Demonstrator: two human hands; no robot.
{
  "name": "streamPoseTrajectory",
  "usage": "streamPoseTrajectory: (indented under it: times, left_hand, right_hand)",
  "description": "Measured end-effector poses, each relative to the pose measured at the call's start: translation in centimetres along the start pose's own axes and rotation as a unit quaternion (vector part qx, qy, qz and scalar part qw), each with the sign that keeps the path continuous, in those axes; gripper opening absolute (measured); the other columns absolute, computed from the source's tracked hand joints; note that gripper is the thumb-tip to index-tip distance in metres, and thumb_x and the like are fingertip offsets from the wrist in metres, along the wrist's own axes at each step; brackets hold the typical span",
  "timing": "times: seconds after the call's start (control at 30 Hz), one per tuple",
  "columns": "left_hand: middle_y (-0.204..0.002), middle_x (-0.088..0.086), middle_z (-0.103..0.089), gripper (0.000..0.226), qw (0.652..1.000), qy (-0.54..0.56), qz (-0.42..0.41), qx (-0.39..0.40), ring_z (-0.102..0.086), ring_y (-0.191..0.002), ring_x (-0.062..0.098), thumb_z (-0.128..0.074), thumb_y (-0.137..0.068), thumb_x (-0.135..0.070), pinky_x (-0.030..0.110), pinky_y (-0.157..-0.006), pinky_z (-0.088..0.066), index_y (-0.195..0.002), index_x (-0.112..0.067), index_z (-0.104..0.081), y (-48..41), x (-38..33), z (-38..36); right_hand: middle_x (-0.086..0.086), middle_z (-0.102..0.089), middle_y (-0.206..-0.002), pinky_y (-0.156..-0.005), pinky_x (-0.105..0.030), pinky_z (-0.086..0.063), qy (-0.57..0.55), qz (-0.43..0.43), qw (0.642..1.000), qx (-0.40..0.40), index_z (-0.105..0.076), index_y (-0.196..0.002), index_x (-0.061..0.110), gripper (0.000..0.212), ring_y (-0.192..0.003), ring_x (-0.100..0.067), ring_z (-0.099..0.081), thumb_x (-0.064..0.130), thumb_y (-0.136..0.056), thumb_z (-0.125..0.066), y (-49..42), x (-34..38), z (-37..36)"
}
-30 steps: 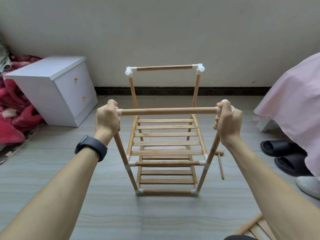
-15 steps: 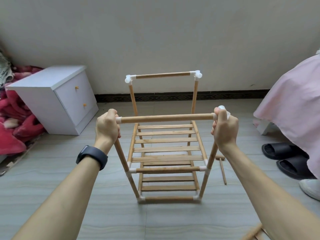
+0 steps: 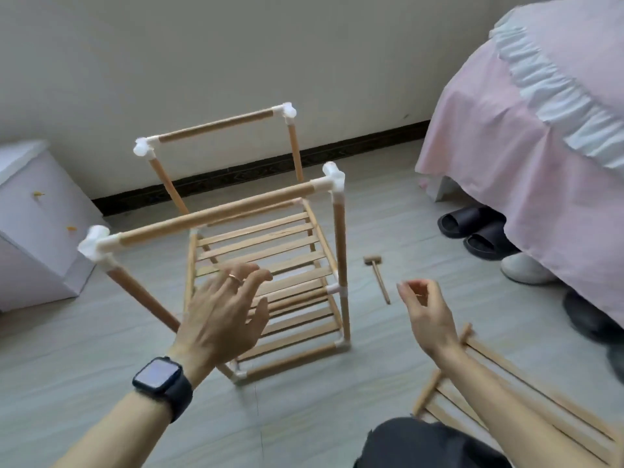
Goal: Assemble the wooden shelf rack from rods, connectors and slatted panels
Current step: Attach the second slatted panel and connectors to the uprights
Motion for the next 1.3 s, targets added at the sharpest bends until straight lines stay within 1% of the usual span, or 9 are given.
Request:
streamPoseTrajectory:
  times: [0.13,0.3,0.43,0.57,0.7,0.8,1.03,1.2,1.3]
  left_hand:
    - [-0.156,0.004,-0.038,0.065,0.964,-0.013,0.132,0.232,-0.044,-0.137,0.027,-0.053,-0.094,-0.048,0.044,-0.110,-0.043,-0.152,-0.027,-0.032,-0.8,-1.7,-8.4]
    - [-0.169,0.003,-0.006,0.076,0.928,0.009,0.222,0.300,-0.004,-0.155,0.031,-0.033,-0.097,-0.067,0.055,-0.122,-0.005,-0.160,-0.037,-0.004,-1.7,-3.5,-15.9]
    - [-0.169,0.000,-0.008,0.069,0.934,-0.013,0.245,0.258,-0.002,-0.155,0.035,-0.014,-0.096,-0.072,0.059,-0.120,0.004,-0.158,-0.042,-0.009,-1.1,-4.1,-17.9]
    - [-0.165,0.002,-0.026,0.051,0.941,-0.026,0.250,0.228,-0.018,-0.151,0.041,-0.020,-0.104,-0.055,0.062,-0.117,-0.014,-0.153,-0.042,-0.026,-0.9,-4.1,-17.9]
    - [-0.155,0.011,-0.044,0.033,0.947,-0.056,0.215,0.231,-0.039,-0.134,0.056,-0.028,-0.108,-0.044,0.063,-0.093,-0.040,-0.136,-0.036,-0.042,-1.3,-4.0,-17.1]
    - [-0.156,0.011,-0.041,0.028,0.938,-0.079,0.197,0.275,-0.047,-0.127,0.057,-0.025,-0.108,-0.042,0.061,-0.083,-0.047,-0.133,-0.037,-0.037,-1.2,-3.9,-16.8]
    - [-0.142,-0.001,-0.054,0.035,0.937,-0.051,0.177,0.297,-0.062,-0.102,0.026,-0.033,-0.105,-0.048,0.038,-0.067,-0.058,-0.136,-0.037,-0.045,-0.6,-4.8,-13.4]
    - [-0.095,-0.012,-0.065,0.030,0.915,-0.004,0.168,0.368,-0.061,-0.079,0.007,-0.041,-0.103,-0.048,0.019,-0.057,-0.046,-0.121,-0.037,-0.062,-3.0,-6.3,-8.1]
    - [-0.088,-0.014,-0.069,0.046,0.897,0.176,0.226,0.337,-0.066,-0.079,0.002,-0.036,-0.100,-0.062,0.019,-0.066,-0.048,-0.111,-0.032,-0.069,-6.3,-9.3,-3.2]
  right_hand:
    - [-0.004,-0.064,-0.114,-0.085,-0.034,-0.049,0.132,-0.170,0.977,-0.011,-0.052,-0.121,0.012,0.044,-0.111,-0.026,-0.062,0.041,-0.093,-0.069,1.9,-11.9,3.3]
    - [-0.016,-0.044,-0.151,-0.113,-0.039,-0.033,0.383,-0.276,0.875,0.113,-0.036,-0.148,0.008,0.071,-0.141,-0.035,-0.038,0.051,-0.096,-0.056,4.8,-22.7,5.2]
    - [-0.012,-0.035,-0.157,-0.116,-0.042,-0.033,0.536,-0.232,0.787,0.199,-0.022,-0.158,0.013,0.074,-0.142,-0.033,-0.035,0.048,-0.099,-0.049,6.7,-27.5,5.1]
    - [-0.009,-0.040,-0.153,-0.110,-0.038,-0.041,0.607,-0.129,0.753,0.221,-0.031,-0.150,0.011,0.052,-0.139,-0.027,-0.040,0.030,-0.104,-0.045,7.0,-28.1,4.4]
    - [-0.011,-0.048,-0.143,-0.104,-0.038,-0.044,0.594,-0.089,0.766,0.230,-0.036,-0.141,0.009,0.046,-0.131,-0.028,-0.049,0.039,-0.106,-0.039,6.2,-27.2,4.4]
    - [-0.014,-0.062,-0.120,-0.084,-0.041,-0.049,0.513,-0.064,0.835,0.190,-0.047,-0.119,0.014,0.035,-0.107,-0.033,-0.062,0.045,-0.106,-0.036,5.4,-24.5,4.8]
    - [-0.015,-0.067,-0.088,-0.055,-0.041,-0.039,0.420,0.049,0.906,0.021,-0.039,-0.091,0.022,0.035,-0.076,-0.044,-0.064,0.049,-0.104,-0.020,1.0,-12.2,6.4]
    - [-0.009,-0.059,-0.075,-0.046,-0.035,-0.036,0.387,0.228,0.889,-0.085,-0.043,-0.091,0.014,0.041,-0.056,-0.040,-0.060,0.044,-0.106,-0.020,0.8,-0.7,7.3]
    - [-0.005,-0.051,-0.068,-0.044,-0.024,-0.023,0.373,0.374,0.836,-0.149,-0.052,-0.094,0.009,0.038,-0.042,-0.026,-0.049,0.035,-0.109,-0.029,2.7,5.9,7.7]
Point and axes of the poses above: each hand's wrist, its own y-axis away from the middle knuckle, its own z-axis out of the back of the hand, x = y × z, the point moved 4 cm from there along -y, towards the middle knuckle
